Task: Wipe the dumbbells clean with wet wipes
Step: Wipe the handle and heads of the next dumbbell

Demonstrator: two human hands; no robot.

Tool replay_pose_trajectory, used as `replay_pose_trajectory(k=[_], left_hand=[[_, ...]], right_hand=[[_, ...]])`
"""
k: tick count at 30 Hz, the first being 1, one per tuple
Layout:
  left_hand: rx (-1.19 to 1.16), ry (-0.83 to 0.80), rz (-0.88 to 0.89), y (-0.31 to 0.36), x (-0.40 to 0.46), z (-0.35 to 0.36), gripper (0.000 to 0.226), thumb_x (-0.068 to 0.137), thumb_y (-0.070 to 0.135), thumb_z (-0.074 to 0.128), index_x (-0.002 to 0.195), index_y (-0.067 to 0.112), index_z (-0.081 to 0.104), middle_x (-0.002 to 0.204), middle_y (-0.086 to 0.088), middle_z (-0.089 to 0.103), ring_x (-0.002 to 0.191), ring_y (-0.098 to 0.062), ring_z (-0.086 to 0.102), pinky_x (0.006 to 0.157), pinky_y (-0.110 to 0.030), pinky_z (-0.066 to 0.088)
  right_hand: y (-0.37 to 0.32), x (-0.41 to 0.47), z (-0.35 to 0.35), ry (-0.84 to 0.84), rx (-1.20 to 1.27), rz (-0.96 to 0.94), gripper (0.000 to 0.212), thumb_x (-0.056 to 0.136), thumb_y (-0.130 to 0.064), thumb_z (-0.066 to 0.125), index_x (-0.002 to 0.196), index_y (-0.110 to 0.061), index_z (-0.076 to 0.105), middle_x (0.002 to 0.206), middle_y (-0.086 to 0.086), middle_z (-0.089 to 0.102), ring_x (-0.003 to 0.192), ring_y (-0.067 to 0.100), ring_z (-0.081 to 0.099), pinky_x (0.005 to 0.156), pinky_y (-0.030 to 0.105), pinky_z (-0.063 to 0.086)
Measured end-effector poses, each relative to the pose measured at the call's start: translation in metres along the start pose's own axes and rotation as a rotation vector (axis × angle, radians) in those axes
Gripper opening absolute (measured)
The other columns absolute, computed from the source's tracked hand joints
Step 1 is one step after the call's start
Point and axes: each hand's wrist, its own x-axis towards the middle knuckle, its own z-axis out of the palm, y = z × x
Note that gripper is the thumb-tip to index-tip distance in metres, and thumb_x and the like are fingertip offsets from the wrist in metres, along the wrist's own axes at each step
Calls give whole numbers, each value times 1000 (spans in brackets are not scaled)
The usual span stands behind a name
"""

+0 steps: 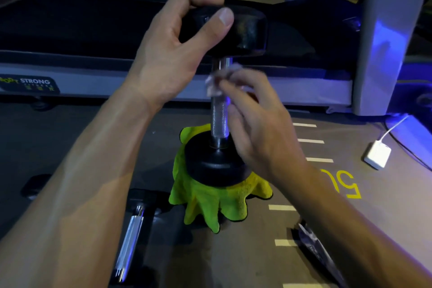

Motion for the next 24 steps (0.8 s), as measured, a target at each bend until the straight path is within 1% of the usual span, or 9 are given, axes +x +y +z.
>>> replay_pose_trajectory(k=[4,8,10,13,15,17,18,21,24], left_hand=[[11,58,-38,2,-1,1,26,98,46,67,116,29,62,99,24,63,97,5,59,94,-24,50],[44,77,-25,9,-4,6,27,97,47,69,115,28,62,103,19,65,96,5,61,90,-19,49],[77,89,-13,13,-6,10,33,96,50,70,116,26,63,111,13,65,100,3,63,92,-22,52],[130,96,-17,17,-7,17,37,91,58,72,112,29,62,116,9,65,104,0,64,92,-24,54],[136,106,-15,19,-5,19,43,87,61,75,110,26,63,111,12,66,102,-2,65,89,-26,55],[99,84,-17,18,-3,16,48,87,57,78,111,18,65,105,15,66,100,-5,66,92,-34,56],[79,62,-16,17,-2,13,48,88,54,78,112,16,65,103,14,65,100,-6,65,94,-37,56],[6,16,-4,9,2,8,39,91,47,77,112,17,63,104,9,64,99,-7,63,94,-39,57],[-54,29,17,5,2,7,30,94,37,76,110,17,60,101,10,61,95,-2,58,88,-25,50]], right_hand=[[-5,-51,-2,-241,1,-11,38,100,-21,46,128,-5,67,123,9,58,112,26,57,103,31,46],[-35,-50,7,-375,-210,61,50,107,-39,27,123,-10,64,121,6,56,114,28,53,107,39,41],[-50,-47,20,-348,-277,99,55,108,-44,28,119,-7,66,117,8,58,109,31,54,100,42,45],[-46,-49,22,-266,-222,103,47,107,-40,37,112,-8,71,111,6,61,103,29,57,94,40,49],[-30,-54,13,-238,-67,94,34,104,-32,45,111,-13,72,113,2,62,104,20,58,96,29,48],[-11,-56,4,-189,114,148,22,99,-25,57,106,-16,76,111,-4,63,101,6,59,90,11,43],[-2,-54,1,-157,206,190,16,96,-22,64,103,-17,78,109,-7,65,99,-1,60,87,7,41],[14,-44,3,-101,344,232,13,88,-9,78,99,-16,82,100,-7,69,98,4,67,86,11,45],[12,-32,9,-36,229,131,11,87,-9,81,97,-14,83,96,-3,69,89,4,66,81,18,51]])
